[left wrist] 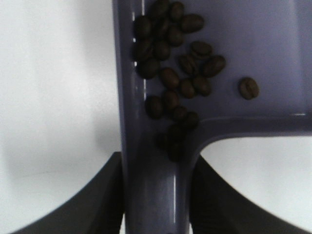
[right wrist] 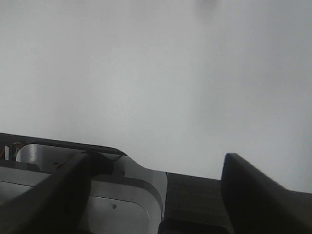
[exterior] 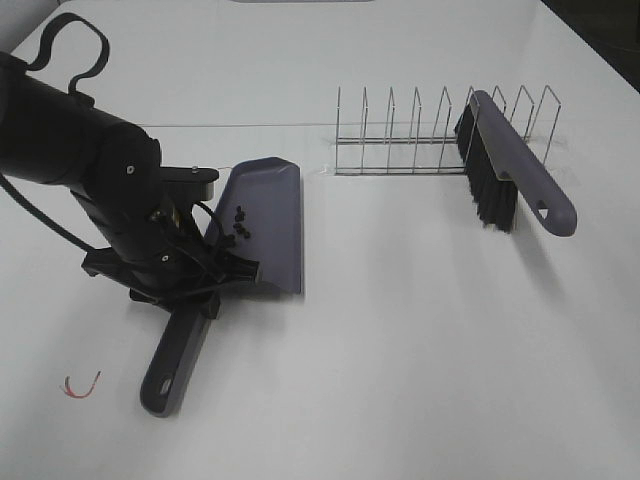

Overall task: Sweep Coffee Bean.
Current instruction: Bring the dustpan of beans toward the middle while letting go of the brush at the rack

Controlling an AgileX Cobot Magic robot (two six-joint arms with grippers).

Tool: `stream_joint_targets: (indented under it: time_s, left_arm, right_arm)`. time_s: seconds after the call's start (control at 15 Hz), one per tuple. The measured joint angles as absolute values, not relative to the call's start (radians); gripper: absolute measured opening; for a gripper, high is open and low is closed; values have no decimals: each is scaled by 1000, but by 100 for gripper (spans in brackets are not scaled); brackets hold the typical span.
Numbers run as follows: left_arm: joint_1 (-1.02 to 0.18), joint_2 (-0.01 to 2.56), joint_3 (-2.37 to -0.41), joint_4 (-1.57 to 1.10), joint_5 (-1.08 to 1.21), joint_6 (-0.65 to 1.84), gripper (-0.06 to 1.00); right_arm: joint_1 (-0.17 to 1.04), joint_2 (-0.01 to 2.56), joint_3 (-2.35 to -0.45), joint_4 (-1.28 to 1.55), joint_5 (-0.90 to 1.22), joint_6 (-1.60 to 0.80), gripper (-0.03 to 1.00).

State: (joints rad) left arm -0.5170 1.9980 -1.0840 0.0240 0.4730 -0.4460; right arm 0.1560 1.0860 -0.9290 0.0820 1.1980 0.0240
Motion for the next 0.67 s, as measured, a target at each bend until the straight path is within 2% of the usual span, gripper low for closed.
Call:
stream_joint_targets:
  time_s: [0.47,0.6,0.67]
  left_arm:
    - [-517,2061,-1199,20,613,-446,38]
    - [-517,2061,-1227,19,669,-443,60]
    - [-517,2061,-1232,19,683,-435,64]
  right_arm:
    - [156,1024,-922,91,1206,24,71]
    - [156,1024,-922,91,1210,24,71]
    - [156,1024,-922,91,1210,24,71]
